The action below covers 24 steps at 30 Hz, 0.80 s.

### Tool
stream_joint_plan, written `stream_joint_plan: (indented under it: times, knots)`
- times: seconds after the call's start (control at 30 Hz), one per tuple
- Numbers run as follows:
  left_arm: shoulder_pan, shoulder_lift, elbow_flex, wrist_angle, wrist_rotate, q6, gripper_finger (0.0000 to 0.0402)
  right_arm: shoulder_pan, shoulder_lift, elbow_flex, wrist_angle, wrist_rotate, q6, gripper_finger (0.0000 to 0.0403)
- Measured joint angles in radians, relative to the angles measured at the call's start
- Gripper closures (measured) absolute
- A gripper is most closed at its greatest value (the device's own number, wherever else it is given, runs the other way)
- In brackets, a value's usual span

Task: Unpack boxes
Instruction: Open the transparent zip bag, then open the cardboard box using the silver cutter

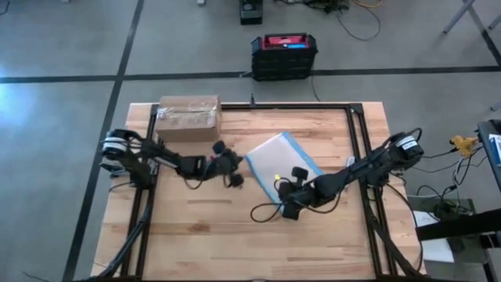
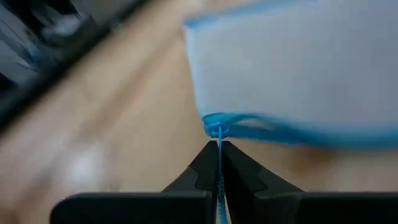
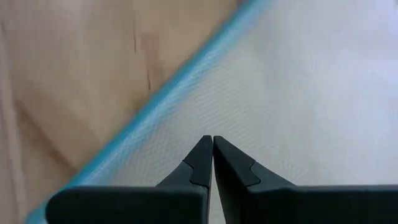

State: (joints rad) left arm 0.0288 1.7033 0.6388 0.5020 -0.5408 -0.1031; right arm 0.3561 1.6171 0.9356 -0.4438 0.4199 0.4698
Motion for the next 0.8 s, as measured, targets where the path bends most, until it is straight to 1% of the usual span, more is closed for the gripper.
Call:
stream_joint_plan:
  times: [0.07, 0.13, 0.23, 0.3, 0.37, 0.4, 0.47, 0.53, 0.6, 0.7, 0.8]
  knots:
    - [0.063, 0.056, 0.068, 0.06, 0.025, 0.06, 0.0401, -0.009, -0.007, 0.0, -0.008, -0.001, 0.009, 0.0403]
    - [0.131, 0.119, 0.149, 0.09, 0.105, 0.114, 0.0401, -0.022, -0.014, -0.001, -0.02, 0.019, 0.045, 0.0403]
    - [0.225, 0.193, 0.3, 0.026, 0.289, 0.147, 0.0401, -0.045, -0.035, -0.001, -0.054, 0.025, 0.101, 0.0403]
    - [0.28, 0.224, 0.408, -0.044, 0.376, 0.141, 0.0398, -0.063, -0.055, 0.002, -0.129, 0.025, 0.15, 0.0403]
    - [0.316, 0.26, 0.517, -0.166, 0.439, 0.14, 0.0387, -0.081, -0.086, 0.008, -0.22, 0.042, 0.252, 0.0403]
    - [0.334, 0.275, 0.571, -0.247, 0.468, 0.143, 0.0379, -0.095, -0.102, 0.008, -0.294, 0.047, 0.315, 0.0403]
    - [0.362, 0.28, 0.669, -0.47, 0.533, 0.17, 0.0357, -0.122, -0.132, 0.006, -0.437, 0.034, 0.412, 0.0403]
    - [0.38, 0.278, 0.769, -0.654, 0.555, 0.222, 0.033, -0.144, -0.162, 0.005, -0.556, 0.016, 0.464, 0.0401]
    - [0.394, 0.259, 0.841, -0.808, 0.55, 0.266, 0.0299, -0.171, -0.18, 0.004, -0.643, -0.013, 0.424, 0.0392]
    - [0.4, 0.246, 0.93, -1.04, 0.55, 0.271, 0.0255, -0.229, -0.193, 0.004, -0.7, -0.104, 0.298, 0.0364]
    - [0.385, 0.21, 0.953, -1.215, 0.554, 0.244, 0.0221, -0.282, -0.194, 0.0, -0.738, -0.224, 0.163, 0.0331]
